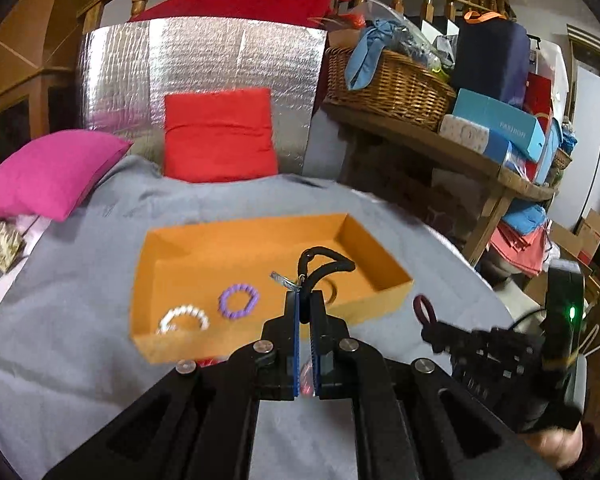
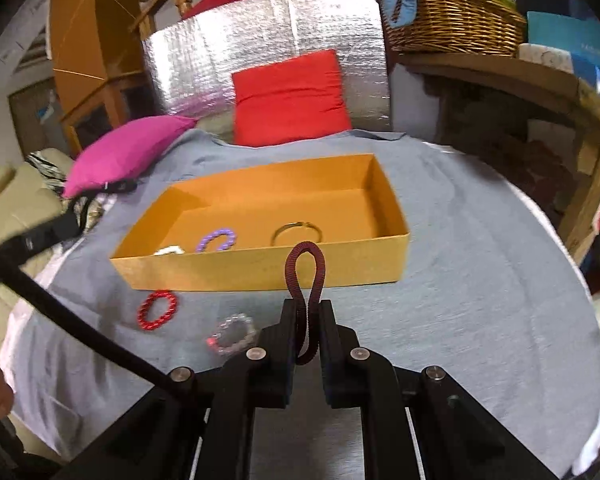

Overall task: Organize jewelry
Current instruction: 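Lift the black cord loop with the left tool while the right tool lifts the maroon band, then carry both items over the orange box and open both tools to drop them, then withdraw both tools from the box back over the cloth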

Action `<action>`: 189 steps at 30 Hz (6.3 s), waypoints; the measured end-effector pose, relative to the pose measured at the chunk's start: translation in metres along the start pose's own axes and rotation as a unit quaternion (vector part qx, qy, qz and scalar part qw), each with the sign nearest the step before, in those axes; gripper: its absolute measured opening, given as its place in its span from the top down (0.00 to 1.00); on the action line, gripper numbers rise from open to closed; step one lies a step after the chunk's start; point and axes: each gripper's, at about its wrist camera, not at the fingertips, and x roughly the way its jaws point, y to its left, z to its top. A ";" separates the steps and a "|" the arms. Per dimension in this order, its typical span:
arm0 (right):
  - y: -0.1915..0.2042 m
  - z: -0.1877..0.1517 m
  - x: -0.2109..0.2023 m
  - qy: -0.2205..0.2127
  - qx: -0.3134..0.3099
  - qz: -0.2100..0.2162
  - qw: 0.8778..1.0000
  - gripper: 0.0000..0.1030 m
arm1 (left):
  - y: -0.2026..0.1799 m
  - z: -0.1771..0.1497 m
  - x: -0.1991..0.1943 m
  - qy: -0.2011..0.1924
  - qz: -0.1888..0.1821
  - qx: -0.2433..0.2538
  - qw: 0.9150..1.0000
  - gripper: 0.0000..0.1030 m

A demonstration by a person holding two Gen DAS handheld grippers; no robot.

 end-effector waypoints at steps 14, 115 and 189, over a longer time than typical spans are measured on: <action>-0.002 0.038 0.012 -0.015 -0.038 -0.070 0.997 0.89 | -0.010 0.020 0.041 0.004 0.006 0.007 1.000 0.95; 0.042 0.035 0.028 0.028 -0.005 -0.005 1.000 0.35 | 0.060 -0.026 0.002 0.051 0.224 0.003 0.973 0.27; 0.068 -0.022 0.048 0.090 -0.043 0.002 0.995 0.33 | 0.095 -0.086 0.023 0.115 0.275 -0.040 0.954 0.24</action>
